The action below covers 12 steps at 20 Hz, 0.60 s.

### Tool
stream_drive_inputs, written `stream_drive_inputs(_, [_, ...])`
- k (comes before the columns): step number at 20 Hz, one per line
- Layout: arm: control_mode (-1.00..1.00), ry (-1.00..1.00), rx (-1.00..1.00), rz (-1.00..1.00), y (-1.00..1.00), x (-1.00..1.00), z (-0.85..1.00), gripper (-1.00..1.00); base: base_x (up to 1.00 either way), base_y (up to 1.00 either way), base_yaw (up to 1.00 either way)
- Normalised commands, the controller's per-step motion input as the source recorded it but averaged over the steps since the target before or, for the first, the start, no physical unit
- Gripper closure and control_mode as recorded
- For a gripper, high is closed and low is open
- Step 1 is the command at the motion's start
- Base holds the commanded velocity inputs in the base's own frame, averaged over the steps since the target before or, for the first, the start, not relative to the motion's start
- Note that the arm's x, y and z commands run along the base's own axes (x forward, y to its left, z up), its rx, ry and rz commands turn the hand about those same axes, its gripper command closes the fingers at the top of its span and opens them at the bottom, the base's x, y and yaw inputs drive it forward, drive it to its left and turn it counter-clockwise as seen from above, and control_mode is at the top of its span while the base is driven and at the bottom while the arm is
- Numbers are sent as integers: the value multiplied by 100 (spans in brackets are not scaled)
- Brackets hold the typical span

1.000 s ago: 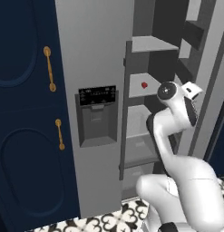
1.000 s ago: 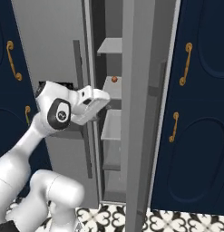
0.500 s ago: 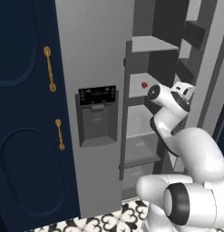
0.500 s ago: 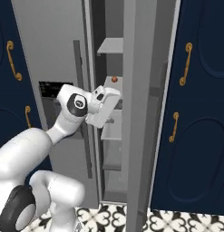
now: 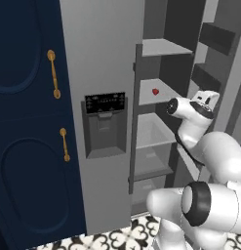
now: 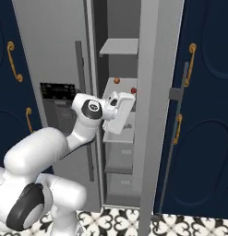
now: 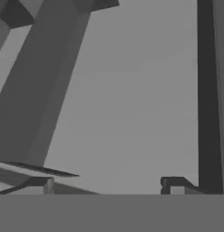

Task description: Take the strawberry from the fridge and place it on top of the pancake, located on the dining counter.

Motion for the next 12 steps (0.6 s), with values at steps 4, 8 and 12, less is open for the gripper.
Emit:
stream_drive_inputs(4, [-100,8,-2,-1,-88,8,-2,-100,0,0,0])
stream_drive_inputs(8, [-100,4,0,-1,-61,7,0,-100,0,0,0])
stream_drive_inputs(12, [-100,-4,0,0,14,-1,6,-100,0,0,0])
